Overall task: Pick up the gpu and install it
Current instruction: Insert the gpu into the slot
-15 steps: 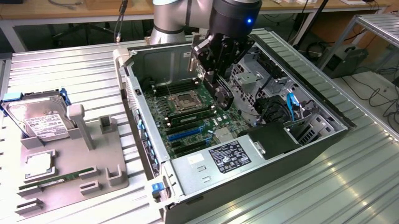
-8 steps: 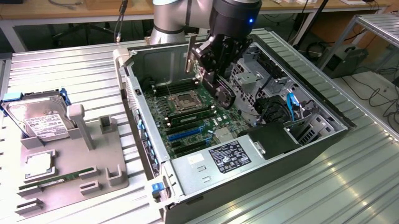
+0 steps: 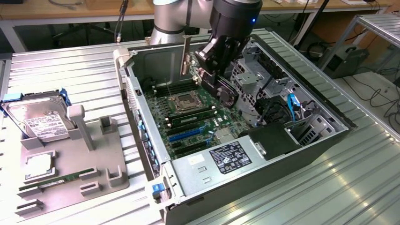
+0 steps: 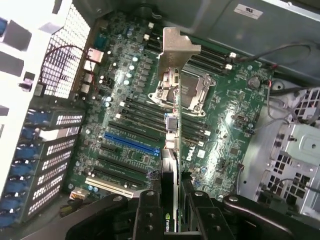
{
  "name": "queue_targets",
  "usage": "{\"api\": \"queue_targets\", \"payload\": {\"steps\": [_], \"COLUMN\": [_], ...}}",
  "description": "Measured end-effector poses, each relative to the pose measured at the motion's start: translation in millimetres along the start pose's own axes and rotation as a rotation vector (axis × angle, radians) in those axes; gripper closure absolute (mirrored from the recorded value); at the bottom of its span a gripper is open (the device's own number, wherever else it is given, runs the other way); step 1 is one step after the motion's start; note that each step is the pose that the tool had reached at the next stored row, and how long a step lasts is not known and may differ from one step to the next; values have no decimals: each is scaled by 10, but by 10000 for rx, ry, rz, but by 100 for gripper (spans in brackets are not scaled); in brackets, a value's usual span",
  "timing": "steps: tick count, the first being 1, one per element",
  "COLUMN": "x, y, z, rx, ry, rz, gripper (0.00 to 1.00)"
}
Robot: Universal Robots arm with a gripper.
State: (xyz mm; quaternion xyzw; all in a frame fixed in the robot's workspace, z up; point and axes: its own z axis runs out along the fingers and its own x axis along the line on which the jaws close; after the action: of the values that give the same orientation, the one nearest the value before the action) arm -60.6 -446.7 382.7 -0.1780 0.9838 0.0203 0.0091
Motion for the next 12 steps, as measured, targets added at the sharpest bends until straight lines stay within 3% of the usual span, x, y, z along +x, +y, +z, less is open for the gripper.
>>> {"api": "queue_targets", "payload": {"steps": [12], "x": [0], "y": [0], "z": [3], "rx": [-50], "ry": [74], "rz": [-2015], "gripper": [74]}}
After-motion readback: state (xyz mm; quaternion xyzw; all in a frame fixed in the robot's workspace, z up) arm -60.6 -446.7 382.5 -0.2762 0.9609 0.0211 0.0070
